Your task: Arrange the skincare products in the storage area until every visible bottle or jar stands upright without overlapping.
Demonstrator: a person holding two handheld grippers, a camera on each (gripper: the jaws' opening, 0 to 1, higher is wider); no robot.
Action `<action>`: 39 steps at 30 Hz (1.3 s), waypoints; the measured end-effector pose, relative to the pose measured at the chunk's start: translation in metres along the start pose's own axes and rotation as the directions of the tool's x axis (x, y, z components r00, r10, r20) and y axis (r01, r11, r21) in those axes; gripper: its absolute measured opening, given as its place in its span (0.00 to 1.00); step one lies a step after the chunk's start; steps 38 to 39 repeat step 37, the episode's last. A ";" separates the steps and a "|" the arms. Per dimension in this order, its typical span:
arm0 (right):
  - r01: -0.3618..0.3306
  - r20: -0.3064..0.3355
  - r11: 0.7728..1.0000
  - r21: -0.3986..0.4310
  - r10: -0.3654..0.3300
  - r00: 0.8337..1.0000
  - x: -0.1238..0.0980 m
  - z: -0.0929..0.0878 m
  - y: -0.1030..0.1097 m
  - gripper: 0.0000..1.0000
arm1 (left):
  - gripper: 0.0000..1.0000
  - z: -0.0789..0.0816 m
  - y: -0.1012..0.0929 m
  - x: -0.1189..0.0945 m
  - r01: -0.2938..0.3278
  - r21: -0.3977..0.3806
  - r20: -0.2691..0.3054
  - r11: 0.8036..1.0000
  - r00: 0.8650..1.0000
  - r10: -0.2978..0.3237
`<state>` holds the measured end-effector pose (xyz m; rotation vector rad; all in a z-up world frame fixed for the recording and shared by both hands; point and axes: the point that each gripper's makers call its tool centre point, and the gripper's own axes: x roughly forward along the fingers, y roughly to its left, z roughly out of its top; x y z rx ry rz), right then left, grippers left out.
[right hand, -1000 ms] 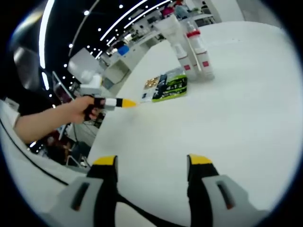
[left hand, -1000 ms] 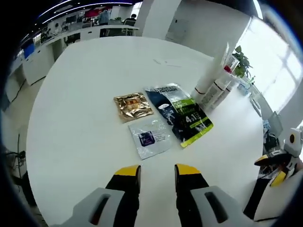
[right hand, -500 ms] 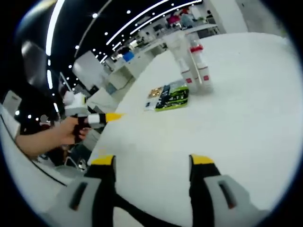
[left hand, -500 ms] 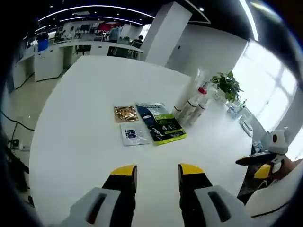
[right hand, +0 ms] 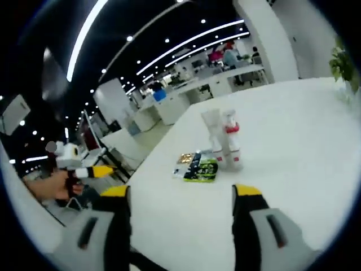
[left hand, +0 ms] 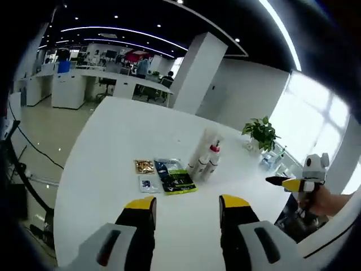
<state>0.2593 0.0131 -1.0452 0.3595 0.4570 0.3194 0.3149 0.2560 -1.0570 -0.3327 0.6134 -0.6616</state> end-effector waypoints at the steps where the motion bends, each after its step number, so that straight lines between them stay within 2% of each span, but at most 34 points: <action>1: 0.003 0.007 1.000 0.001 -0.003 1.000 -0.003 0.003 0.000 0.71 | 0.47 0.002 -0.003 -0.002 0.004 0.000 0.009 1.000 1.000 -0.004; 2: 0.007 0.021 1.000 0.001 -0.007 1.000 -0.008 0.008 -0.001 0.71 | 0.47 0.006 -0.008 -0.006 0.015 0.013 0.018 1.000 1.000 -0.015; 4: 0.023 0.052 1.000 0.006 -0.024 0.998 -0.024 0.019 -0.001 0.71 | 0.49 0.012 -0.009 -0.019 -0.034 0.066 0.041 0.997 0.999 0.032; 6: 0.018 0.088 0.999 -0.027 -0.016 0.996 -0.035 0.027 0.004 0.71 | 0.52 0.014 -0.011 -0.029 -0.048 0.096 0.058 0.994 0.997 0.043; 9: 0.032 0.103 0.997 -0.066 -0.025 0.994 -0.044 0.029 0.004 0.72 | 0.57 0.016 -0.010 -0.038 -0.075 0.116 0.081 0.990 0.995 0.066; 10: 0.044 0.125 0.996 -0.083 -0.034 0.992 -0.050 0.032 0.002 0.73 | 0.59 0.020 -0.010 -0.048 -0.097 0.110 0.121 0.989 0.989 0.083; 12: 0.055 0.154 0.996 -0.063 -0.045 0.987 -0.058 0.037 -0.001 0.75 | 0.61 0.024 -0.014 -0.060 -0.115 0.110 0.167 0.987 0.981 0.096; 16: 0.057 0.169 0.998 -0.029 -0.051 0.984 -0.070 0.041 -0.003 0.82 | 0.67 0.017 -0.023 -0.075 -0.122 0.136 0.168 0.983 0.981 0.099; 19: 0.019 0.163 1.000 -0.001 -0.019 0.986 -0.086 0.037 0.001 0.86 | 0.72 0.008 -0.035 -0.086 -0.113 0.159 0.112 0.981 0.989 0.096; 21: -0.001 0.165 1.000 -0.003 0.002 0.986 -0.091 0.034 0.005 0.93 | 0.75 0.011 -0.039 -0.091 -0.120 0.186 0.125 0.975 0.987 0.098; 23: -0.006 0.155 1.000 -0.020 0.009 0.988 -0.096 0.029 0.004 0.99 | 0.80 0.015 -0.045 -0.096 -0.133 0.182 0.150 0.974 0.983 0.107; 24: 0.018 0.154 0.999 -0.045 -0.011 0.988 -0.101 0.026 -0.002 0.99 | 0.82 0.019 -0.046 -0.100 -0.153 0.183 0.191 0.971 0.975 0.118; 26: 0.031 0.154 0.998 -0.046 -0.023 0.988 -0.105 0.024 -0.007 0.99 | 0.86 0.020 -0.044 -0.103 -0.197 0.193 0.228 0.961 0.962 0.152; 28: 0.063 0.197 0.998 -0.020 -0.058 0.979 -0.111 0.030 -0.019 0.99 | 0.91 0.017 -0.042 -0.104 -0.230 0.164 0.260 0.959 0.948 0.183; 31: 0.083 0.230 0.996 -0.011 -0.078 0.970 -0.117 0.033 -0.030 0.99 | 0.94 0.010 -0.045 -0.100 -0.243 0.129 0.278 0.961 0.939 0.200; 34: 0.100 0.226 0.995 -0.015 -0.094 0.970 -0.120 0.033 -0.039 0.99 | 0.97 0.005 -0.048 -0.097 -0.266 0.127 0.278 0.956 0.934 0.223; 37: 0.108 0.253 0.994 0.004 -0.105 0.962 -0.127 0.037 -0.049 0.99 | 1.00 0.003 -0.053 -0.098 -0.298 0.123 0.304 0.946 0.919 0.250; 39: 0.108 0.253 0.994 0.004 -0.105 0.962 -0.127 0.037 -0.049 0.99 | 1.00 0.003 -0.053 -0.098 -0.298 0.123 0.304 0.946 0.919 0.250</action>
